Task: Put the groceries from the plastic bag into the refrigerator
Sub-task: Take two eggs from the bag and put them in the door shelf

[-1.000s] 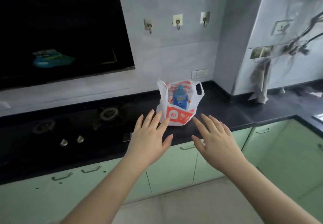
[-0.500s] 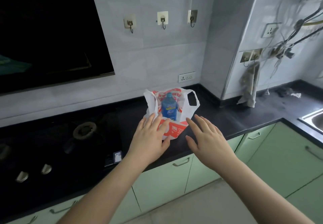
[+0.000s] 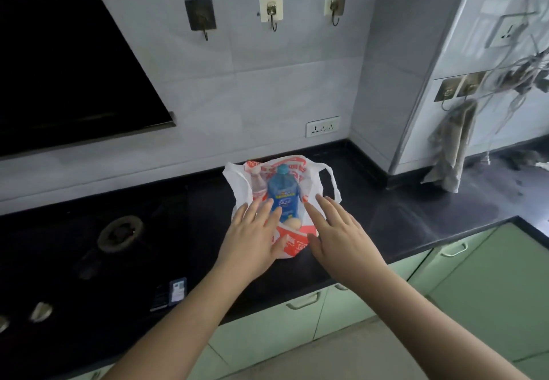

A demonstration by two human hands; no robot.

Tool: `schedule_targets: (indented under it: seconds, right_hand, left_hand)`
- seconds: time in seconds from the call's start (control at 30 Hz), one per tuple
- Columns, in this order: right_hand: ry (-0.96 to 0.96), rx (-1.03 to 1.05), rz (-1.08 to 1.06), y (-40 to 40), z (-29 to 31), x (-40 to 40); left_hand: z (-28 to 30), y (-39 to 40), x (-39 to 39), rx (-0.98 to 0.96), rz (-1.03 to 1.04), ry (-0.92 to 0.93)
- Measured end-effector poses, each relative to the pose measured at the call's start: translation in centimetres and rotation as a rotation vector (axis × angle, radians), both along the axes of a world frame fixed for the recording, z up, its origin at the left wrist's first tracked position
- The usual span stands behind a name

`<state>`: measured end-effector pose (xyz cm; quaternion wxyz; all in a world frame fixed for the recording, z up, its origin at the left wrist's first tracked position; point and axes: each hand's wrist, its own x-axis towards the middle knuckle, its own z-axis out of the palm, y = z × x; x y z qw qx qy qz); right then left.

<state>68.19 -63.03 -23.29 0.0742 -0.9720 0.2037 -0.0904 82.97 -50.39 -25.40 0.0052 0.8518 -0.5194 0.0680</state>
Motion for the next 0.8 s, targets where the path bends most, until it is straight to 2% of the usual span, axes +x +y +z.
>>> schedule_targets:
  seconds: [0.33, 0.53, 0.67, 0.8]
  right_hand:
    - [0.004, 0.104, 0.27, -6.4, -1.8, 5.0]
    - [0.024, 0.195, 0.243, -7.6, -2.9, 8.0]
    - [0.162, 0.18, 0.215, -7.8, -3.5, 9.8]
    - [0.374, 0.119, 0.156, -7.5, -5.3, 11.7]
  left_hand:
    - [-2.9, -4.9, 0.1, 0.182, 0.067, 0.051]
    - [-4.2, -7.1, 3.0, 0.215, 0.089, 0.095]
    - [-4.7, -9.8, 4.9, 0.29, 0.115, 0.112]
    - [-6.2, -11.6, 7.2, 0.246, 0.242, 0.318]
